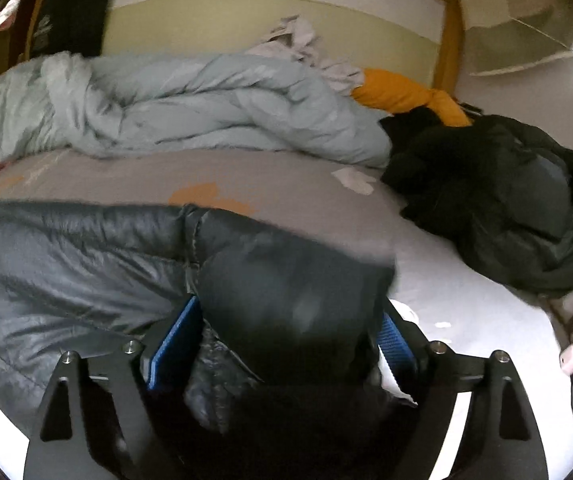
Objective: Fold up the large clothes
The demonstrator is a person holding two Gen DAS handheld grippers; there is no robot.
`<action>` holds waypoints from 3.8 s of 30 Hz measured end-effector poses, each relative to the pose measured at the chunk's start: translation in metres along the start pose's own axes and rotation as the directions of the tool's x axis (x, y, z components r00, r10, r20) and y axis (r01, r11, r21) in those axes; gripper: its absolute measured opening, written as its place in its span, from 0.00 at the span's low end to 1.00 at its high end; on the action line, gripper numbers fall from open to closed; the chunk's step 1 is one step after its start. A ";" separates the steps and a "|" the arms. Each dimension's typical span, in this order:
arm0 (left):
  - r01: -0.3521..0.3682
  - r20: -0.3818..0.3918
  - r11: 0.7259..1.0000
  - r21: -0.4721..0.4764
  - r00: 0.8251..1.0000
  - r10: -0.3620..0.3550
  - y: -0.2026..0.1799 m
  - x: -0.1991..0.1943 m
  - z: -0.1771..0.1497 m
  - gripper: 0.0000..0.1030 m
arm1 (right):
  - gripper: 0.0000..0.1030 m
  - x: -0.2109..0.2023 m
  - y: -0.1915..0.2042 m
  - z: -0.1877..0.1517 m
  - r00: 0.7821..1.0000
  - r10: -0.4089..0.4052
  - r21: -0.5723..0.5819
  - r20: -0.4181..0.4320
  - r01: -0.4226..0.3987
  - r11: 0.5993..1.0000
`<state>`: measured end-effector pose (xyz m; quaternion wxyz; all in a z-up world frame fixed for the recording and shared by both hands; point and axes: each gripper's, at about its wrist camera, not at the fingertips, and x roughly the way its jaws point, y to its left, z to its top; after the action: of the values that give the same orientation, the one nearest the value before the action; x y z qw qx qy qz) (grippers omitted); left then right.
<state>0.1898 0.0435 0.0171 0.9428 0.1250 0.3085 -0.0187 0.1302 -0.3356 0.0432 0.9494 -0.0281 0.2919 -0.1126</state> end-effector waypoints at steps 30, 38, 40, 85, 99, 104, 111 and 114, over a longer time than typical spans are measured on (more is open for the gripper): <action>0.119 -0.002 0.983 -0.138 0.993 -0.120 -0.013 -0.020 -0.021 1.00 | 1.00 0.007 0.037 -0.022 0.983 0.166 0.028 -0.083 -0.164 0.986; 0.065 -0.034 0.986 -0.151 0.997 -0.071 -0.011 0.012 -0.020 1.00 | 1.00 0.031 0.034 -0.022 0.982 0.140 0.013 -0.128 -0.139 0.990; 0.055 -0.045 0.987 -0.148 0.997 -0.062 -0.013 0.017 -0.022 1.00 | 1.00 0.036 0.035 -0.023 0.979 0.146 0.010 -0.141 -0.146 0.989; -0.015 -0.104 0.968 -0.249 0.994 -0.011 0.081 0.006 -0.051 1.00 | 1.00 0.053 -0.043 -0.023 0.989 -0.036 0.137 -0.147 0.056 0.989; 0.138 0.126 0.957 -0.255 0.986 -0.109 0.073 -0.088 -0.030 0.97 | 1.00 -0.038 -0.044 -0.010 0.999 0.048 0.180 0.026 -0.052 0.982; 0.194 0.101 0.938 -0.288 0.980 -0.172 0.069 -0.095 -0.034 0.98 | 1.00 -0.065 -0.034 -0.012 0.994 0.077 0.169 0.079 -0.090 0.982; 0.268 0.073 0.906 -0.329 0.963 -0.258 0.055 -0.100 -0.043 0.98 | 1.00 -0.080 -0.026 -0.044 0.983 0.182 0.263 0.025 -0.182 0.948; 0.279 0.073 0.904 -0.323 0.960 -0.270 0.049 -0.105 -0.050 0.98 | 1.00 -0.083 -0.022 -0.056 0.978 0.208 0.315 0.008 -0.200 0.928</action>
<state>0.0815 0.0987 0.0509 0.9423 -0.0794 0.3092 -0.1009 0.0277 -0.3372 0.0454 0.9444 0.1552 0.2839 -0.0587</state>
